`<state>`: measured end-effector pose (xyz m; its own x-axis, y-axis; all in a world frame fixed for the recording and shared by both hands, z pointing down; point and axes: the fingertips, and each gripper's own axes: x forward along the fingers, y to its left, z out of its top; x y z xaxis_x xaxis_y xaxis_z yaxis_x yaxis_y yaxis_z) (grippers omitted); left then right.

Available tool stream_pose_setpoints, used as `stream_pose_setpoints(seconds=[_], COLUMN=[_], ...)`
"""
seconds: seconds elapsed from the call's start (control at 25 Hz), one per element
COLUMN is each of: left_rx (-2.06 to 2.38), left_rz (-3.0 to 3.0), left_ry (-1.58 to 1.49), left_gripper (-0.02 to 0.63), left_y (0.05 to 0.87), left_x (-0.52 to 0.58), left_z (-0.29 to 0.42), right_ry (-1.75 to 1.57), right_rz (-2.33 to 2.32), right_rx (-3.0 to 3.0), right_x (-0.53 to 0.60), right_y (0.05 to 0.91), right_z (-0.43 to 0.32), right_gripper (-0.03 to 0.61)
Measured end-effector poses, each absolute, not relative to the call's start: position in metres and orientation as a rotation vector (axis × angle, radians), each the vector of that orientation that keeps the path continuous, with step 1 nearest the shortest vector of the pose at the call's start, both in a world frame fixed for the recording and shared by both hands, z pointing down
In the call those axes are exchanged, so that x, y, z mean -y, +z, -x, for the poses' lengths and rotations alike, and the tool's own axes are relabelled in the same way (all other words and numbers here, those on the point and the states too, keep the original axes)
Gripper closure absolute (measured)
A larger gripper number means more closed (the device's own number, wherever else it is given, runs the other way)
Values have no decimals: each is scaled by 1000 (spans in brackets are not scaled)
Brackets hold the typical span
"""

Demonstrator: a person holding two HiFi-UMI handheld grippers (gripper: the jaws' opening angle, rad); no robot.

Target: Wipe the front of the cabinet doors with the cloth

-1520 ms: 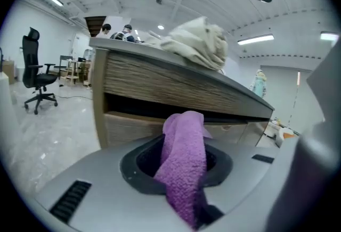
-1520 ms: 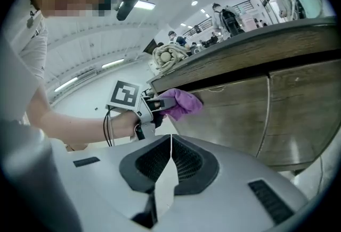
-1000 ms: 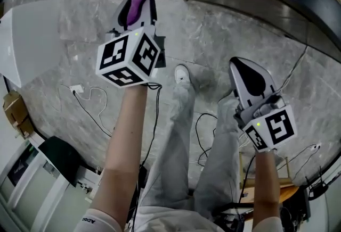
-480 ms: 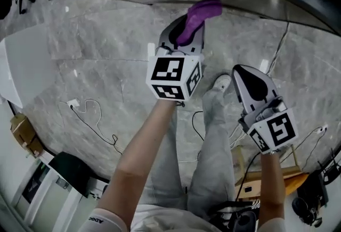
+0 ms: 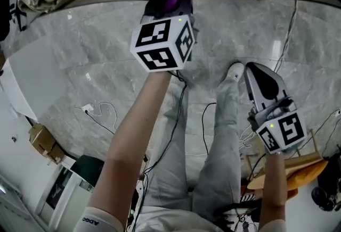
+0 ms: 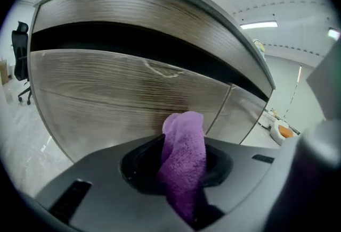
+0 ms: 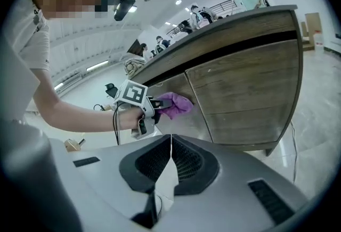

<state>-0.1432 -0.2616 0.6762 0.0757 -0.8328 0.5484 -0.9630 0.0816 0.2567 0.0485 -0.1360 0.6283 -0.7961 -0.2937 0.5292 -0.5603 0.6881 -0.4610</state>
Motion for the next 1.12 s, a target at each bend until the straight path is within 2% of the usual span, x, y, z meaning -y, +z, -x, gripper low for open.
stream_pose_setpoints(seconds=[0.52,0.72,0.92,1.12], left_rx=[1963,2075,2128,2083], left_rz=[-1573,-1404,-1314,-1307], left_ry=[330,270,244,253], left_gripper=[520,520,520,520], left_y=[677,674,677,684], left_x=[200,165,124,112], left_z=[347,405,424,374], right_ry=[818,780,770,771], right_rz=[-516,-415,-373,-358], right_rx=[2598,2603,2596,2597], right_x=[151,135,111,112], right_y=[613,609,614,608], right_z=[126,155,157,127], right_gripper=[551,551,551,551])
